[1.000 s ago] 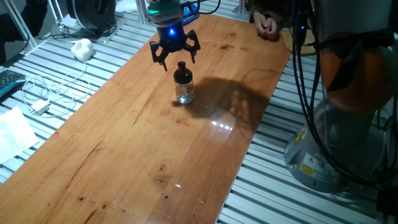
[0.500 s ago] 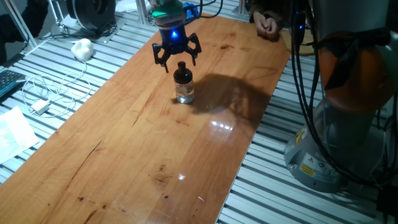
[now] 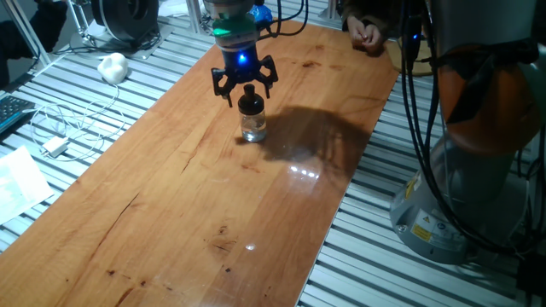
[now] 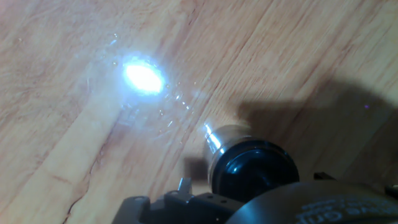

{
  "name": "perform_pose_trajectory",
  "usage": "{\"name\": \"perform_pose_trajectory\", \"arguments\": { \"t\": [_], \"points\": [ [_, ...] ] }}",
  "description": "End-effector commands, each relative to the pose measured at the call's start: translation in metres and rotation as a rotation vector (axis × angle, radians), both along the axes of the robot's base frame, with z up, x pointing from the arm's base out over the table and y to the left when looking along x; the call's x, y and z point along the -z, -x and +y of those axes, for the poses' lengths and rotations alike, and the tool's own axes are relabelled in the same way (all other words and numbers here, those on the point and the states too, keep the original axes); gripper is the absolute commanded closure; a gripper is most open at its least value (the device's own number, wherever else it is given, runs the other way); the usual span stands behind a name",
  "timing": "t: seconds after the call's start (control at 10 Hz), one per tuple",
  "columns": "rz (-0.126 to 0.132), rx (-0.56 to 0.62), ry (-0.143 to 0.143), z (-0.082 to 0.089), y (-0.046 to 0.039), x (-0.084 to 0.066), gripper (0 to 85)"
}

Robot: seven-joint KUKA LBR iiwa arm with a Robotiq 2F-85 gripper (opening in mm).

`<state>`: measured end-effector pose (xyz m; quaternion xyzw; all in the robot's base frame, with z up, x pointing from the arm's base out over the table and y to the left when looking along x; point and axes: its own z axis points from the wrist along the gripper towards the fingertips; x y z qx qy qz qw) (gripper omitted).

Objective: Unscrew the lid from the jar

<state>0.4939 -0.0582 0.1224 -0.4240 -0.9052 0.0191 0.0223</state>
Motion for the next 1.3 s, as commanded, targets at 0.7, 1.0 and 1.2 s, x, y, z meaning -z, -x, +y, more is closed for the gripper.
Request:
{"name": "perform_pose_trajectory", "arguments": {
  "t": [0.7,1.0,1.2],
  "points": [
    [-0.034,0.013,0.000,-0.0012,0.0008,0.0091,0.0],
    [-0.034,0.010,-0.006,0.0004,0.0017,0.0098,17.0],
    [-0.034,0.010,-0.007,0.0015,0.0021,0.0101,17.0]
  ]
}}
